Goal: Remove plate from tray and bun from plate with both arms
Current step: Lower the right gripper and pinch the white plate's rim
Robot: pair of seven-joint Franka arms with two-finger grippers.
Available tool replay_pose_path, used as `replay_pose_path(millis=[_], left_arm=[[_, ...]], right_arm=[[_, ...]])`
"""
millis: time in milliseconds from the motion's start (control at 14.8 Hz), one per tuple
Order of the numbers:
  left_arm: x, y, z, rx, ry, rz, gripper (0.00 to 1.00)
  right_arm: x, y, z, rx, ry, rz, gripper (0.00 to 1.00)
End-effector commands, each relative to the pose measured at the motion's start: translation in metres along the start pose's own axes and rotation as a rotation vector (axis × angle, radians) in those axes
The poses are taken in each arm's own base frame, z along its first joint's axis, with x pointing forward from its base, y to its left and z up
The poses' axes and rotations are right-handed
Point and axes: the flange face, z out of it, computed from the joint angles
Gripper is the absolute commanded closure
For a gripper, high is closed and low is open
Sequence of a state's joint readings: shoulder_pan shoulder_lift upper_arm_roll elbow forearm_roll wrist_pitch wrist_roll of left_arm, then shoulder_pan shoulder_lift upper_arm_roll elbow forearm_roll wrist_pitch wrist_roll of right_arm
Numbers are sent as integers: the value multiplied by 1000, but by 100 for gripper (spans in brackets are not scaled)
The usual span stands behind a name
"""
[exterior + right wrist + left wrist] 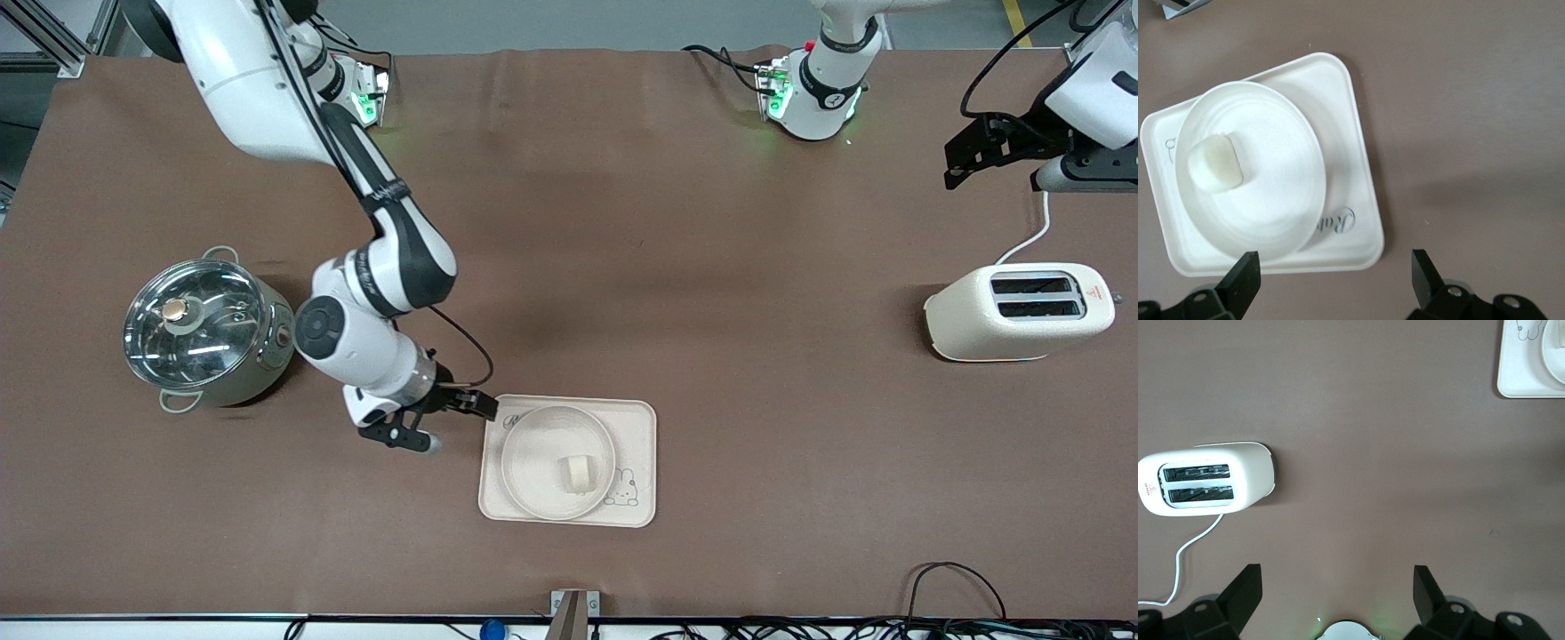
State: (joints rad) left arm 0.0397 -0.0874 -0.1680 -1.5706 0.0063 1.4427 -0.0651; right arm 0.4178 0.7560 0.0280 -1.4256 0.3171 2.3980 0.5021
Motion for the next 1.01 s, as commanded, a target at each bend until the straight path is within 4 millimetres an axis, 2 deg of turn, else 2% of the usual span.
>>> replay_pose_path(millis=[0, 202, 472, 675, 945], left_arm=[[4, -2, 0, -16, -12, 5, 0], [4, -2, -1, -18, -10, 2, 0], [2, -1, -4, -17, -5, 8, 0], [0, -6, -3, -15, -17, 10, 0], [0, -6, -4, -21, -13, 6, 0]], right_arm=[[20, -2, 33, 35, 41, 29, 0], [19, -14, 58, 47, 45, 51, 7], [24, -11, 81, 47, 43, 59, 24], [29, -12, 86, 55, 53, 53, 34], [29, -12, 86, 55, 53, 52, 57]])
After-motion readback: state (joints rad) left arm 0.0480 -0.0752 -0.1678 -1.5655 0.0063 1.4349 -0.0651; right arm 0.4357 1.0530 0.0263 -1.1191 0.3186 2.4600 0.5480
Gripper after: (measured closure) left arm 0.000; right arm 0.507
